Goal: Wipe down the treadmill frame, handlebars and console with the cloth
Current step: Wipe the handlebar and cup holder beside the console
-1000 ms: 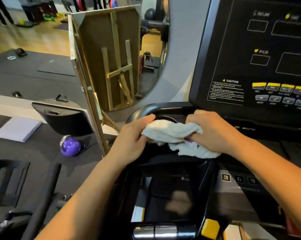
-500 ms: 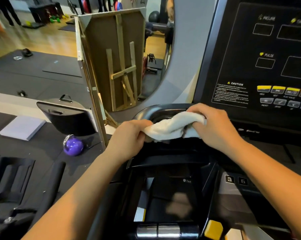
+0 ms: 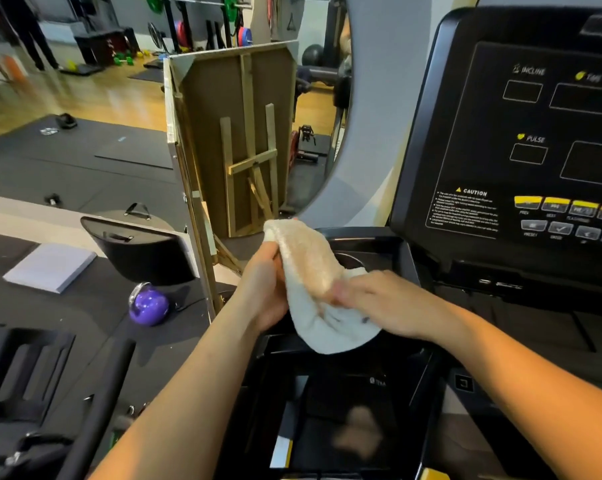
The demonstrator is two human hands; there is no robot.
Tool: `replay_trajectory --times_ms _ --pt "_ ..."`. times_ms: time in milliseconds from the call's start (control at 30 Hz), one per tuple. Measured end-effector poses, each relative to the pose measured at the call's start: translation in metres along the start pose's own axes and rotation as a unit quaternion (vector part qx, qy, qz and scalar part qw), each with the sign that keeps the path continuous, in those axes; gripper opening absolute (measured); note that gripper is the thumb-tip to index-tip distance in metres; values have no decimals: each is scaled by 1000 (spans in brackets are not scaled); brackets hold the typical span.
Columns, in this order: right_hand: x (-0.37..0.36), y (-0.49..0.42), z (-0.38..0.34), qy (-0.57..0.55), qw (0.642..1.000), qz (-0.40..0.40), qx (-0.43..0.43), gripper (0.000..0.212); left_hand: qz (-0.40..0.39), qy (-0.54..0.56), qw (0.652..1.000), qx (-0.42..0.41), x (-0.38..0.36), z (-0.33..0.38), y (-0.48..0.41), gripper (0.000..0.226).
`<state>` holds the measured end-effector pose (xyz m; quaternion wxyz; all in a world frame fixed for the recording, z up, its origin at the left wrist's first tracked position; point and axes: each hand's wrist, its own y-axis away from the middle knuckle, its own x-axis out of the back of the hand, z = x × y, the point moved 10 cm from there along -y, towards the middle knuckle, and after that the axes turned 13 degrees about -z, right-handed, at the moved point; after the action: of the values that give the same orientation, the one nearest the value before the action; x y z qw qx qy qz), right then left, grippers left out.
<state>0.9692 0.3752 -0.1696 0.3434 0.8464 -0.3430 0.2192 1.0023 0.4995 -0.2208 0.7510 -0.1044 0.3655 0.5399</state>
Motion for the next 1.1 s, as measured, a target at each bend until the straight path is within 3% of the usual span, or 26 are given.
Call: replay_trajectory --times_ms 100,167,233,333,400,467,533,600,633,700,733,833,933,1033,1100 --pt "45 -2 24 -106 976 190 6 34 -48 88 993 -63 -3 16 2 44" --pt "54 -10 42 -103 966 232 -39 30 -48 116 988 -85 -4 24 6 45" --pt "41 -26 62 -195 961 170 -102 41 -31 120 986 -109 -3 34 12 47" --pt "-1 -45 61 -415 904 17 -98 54 -32 118 982 -145 3 47 19 64" --pt "3 -52 48 -461 886 37 -33 40 -31 101 984 -143 7 54 25 52" --pt "30 -52 45 -498 853 152 22 16 17 50 994 -98 32 55 23 33" --pt "64 -38 43 -507 814 276 60 11 107 2 994 -39 70 52 23 22" --pt "79 -33 44 -538 787 290 88 11 208 0 976 -68 105 67 36 25" --pt "71 -37 44 -543 801 243 69 17 215 2 972 -96 113 76 39 30" --pt "36 -44 39 -494 863 101 -20 26 179 3 976 -124 111 89 42 40" --pt "29 -44 40 -465 880 84 -48 25 168 -2 978 -124 111 91 43 43" --pt "55 -37 37 -492 856 161 -12 34 120 -15 984 -129 100 95 42 55" --pt "45 -40 24 -558 827 73 6 28 64 -24 991 -116 80 98 39 77" --pt "2 -38 19 -525 850 -30 -37 25 29 -75 988 -133 66 104 37 62" --pt "16 -39 18 -496 868 35 -4 22 16 -139 981 -132 58 108 36 44"
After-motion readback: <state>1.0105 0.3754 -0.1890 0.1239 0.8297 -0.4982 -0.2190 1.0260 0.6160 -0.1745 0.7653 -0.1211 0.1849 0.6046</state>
